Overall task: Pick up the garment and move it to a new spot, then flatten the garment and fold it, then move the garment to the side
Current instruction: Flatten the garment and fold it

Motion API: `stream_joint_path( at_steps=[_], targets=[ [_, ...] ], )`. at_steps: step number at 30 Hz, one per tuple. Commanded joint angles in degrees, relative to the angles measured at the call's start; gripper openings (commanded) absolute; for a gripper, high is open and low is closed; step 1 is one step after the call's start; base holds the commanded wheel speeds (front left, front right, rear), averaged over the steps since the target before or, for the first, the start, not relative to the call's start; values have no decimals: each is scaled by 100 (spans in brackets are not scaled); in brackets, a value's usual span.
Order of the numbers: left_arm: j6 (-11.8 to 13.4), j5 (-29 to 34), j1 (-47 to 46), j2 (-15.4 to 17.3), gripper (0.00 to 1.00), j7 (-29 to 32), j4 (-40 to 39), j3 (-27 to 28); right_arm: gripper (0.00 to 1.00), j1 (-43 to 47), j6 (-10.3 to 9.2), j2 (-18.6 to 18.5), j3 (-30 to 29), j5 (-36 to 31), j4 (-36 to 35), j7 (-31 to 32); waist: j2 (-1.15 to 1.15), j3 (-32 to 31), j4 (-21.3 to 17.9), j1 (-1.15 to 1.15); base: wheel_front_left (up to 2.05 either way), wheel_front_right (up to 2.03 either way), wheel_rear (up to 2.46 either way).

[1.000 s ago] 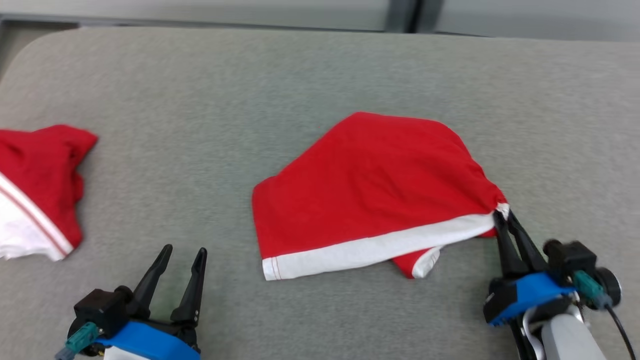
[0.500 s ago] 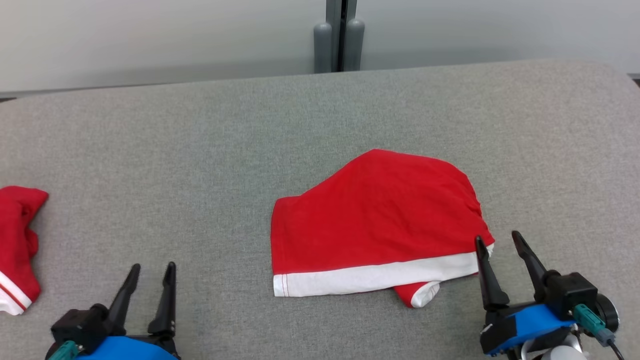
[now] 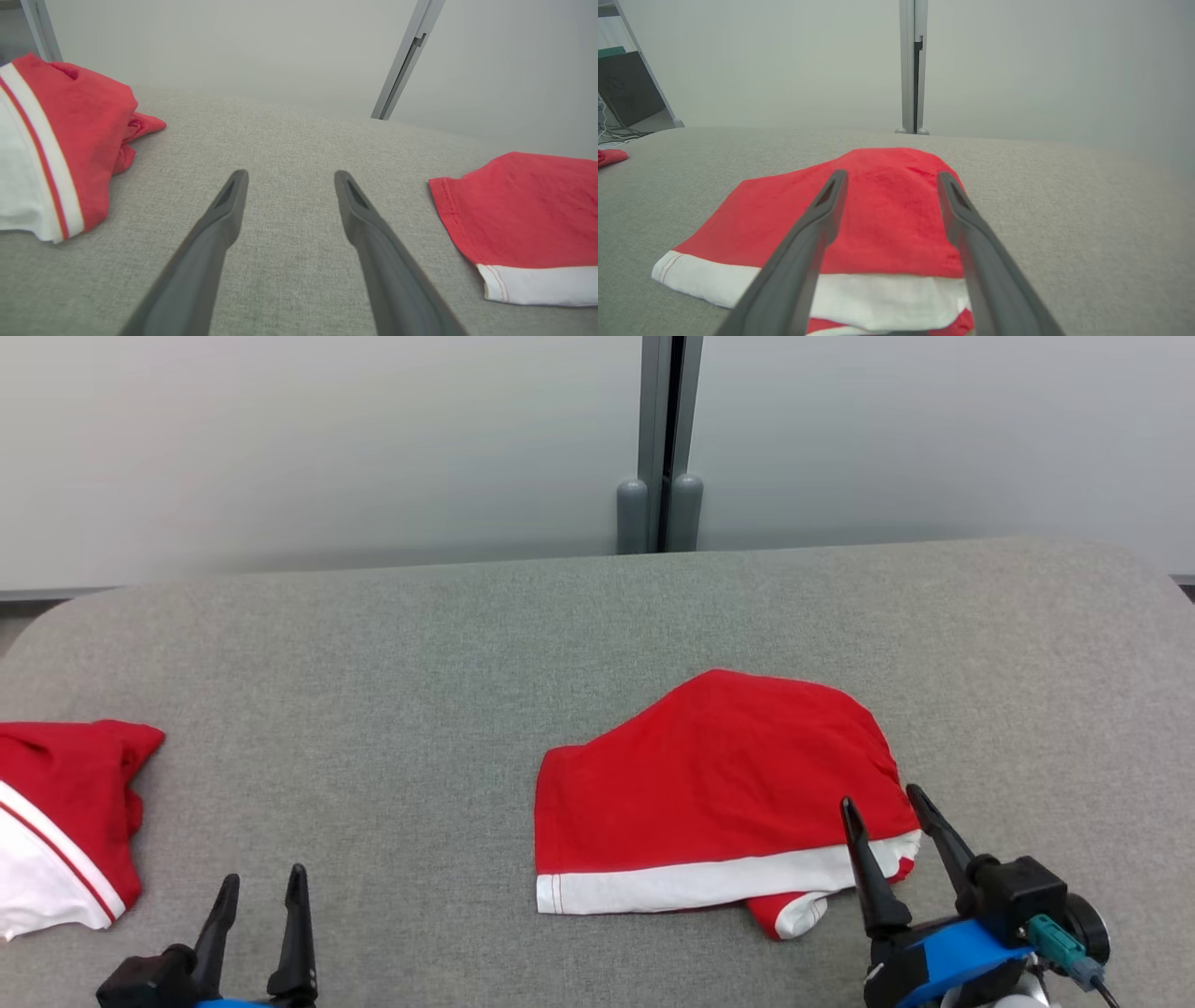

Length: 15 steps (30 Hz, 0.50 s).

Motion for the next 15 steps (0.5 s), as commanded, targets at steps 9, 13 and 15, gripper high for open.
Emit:
stream_joint_path(
  at_steps=[9,13,15],
  targets=[
    [8,293,158,-241,100,-2,90,115,100,149,1,-29,-95,117,209,-7,0,-250,2,1,0,0,0],
    [8,262,122,-269,100,-2,43,4,100,103,1,-29,-87,120,148,-7,0,-166,-27,1,0,0,0],
    [8,138,41,-214,100,-2,-37,-225,100,105,1,-34,-127,105,100,-6,0,-44,-69,1,0,0,0]
  ],
)
